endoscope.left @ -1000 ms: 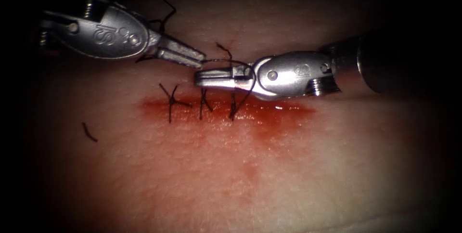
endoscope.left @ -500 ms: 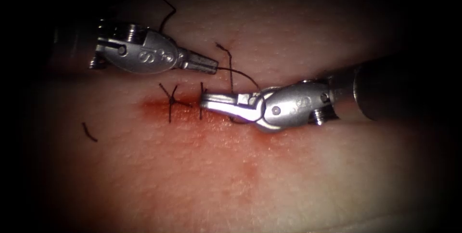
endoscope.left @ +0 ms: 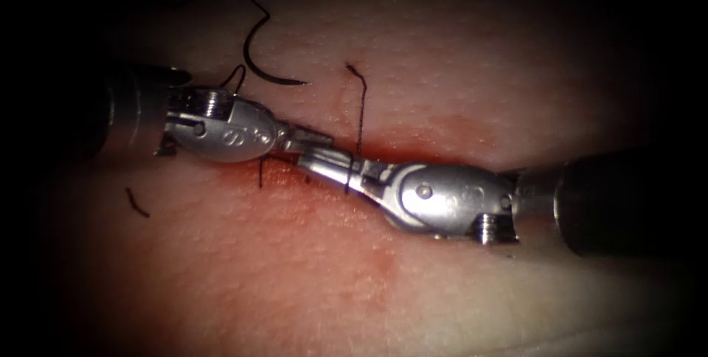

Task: Wound Closure
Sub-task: With the right jaws, grab the suture end.

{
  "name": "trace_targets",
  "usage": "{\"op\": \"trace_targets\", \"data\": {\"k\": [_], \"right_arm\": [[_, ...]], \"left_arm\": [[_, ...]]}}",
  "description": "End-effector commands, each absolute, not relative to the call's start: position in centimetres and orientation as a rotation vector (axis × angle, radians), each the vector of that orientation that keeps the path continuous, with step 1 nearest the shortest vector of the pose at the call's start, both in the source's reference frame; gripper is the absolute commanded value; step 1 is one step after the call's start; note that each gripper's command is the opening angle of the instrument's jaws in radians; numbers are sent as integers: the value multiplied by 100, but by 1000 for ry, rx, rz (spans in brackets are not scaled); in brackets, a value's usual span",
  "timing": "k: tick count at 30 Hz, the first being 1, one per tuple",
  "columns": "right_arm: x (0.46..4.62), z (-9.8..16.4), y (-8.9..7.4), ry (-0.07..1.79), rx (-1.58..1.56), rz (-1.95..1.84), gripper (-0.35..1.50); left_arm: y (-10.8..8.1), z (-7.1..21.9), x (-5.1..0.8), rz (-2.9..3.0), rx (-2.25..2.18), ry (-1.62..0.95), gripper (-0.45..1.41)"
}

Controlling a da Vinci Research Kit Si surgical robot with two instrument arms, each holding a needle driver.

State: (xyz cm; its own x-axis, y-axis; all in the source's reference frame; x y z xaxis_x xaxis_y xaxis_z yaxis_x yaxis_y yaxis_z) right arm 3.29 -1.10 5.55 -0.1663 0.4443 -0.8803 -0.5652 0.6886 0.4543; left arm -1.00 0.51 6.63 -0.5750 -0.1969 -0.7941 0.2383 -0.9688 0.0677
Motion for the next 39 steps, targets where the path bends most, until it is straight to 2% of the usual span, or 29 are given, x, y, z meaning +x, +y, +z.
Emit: {"op": "trace_targets", "data": {"k": [1,9,11,14,15,17,20,21,29,39], "right_arm": [[342,554,-118,1458,-149,999,-35],[335,552,-119,1338,-269,1274,-35],[326,549,-133,1269,-307,1459,-16],[326,550,-138,1214,-316,1484,-6],[326,552,-139,1176,-316,1502,22],[326,555,-140,1144,-312,1526,39],[325,562,-138,1103,-315,1585,53],[325,566,-136,1093,-315,1604,71],[323,577,-124,1075,-319,1654,81],[318,596,-109,1029,-285,1678,58]], "left_arm": [[50,662,-108,-2585,1307,66,-45],[40,642,-113,-2584,1334,59,-45],[45,640,-113,-2588,1351,49,-45],[47,639,-113,-2590,1358,46,-45],[47,639,-115,-2592,1360,42,-45],[47,638,-116,-2594,1359,42,-45],[46,637,-118,-2592,1364,44,-45],[44,637,-119,-2590,1365,44,-45],[37,639,-123,-2580,1374,44,-45],[45,639,-132,-2579,1390,53,-45]]}}
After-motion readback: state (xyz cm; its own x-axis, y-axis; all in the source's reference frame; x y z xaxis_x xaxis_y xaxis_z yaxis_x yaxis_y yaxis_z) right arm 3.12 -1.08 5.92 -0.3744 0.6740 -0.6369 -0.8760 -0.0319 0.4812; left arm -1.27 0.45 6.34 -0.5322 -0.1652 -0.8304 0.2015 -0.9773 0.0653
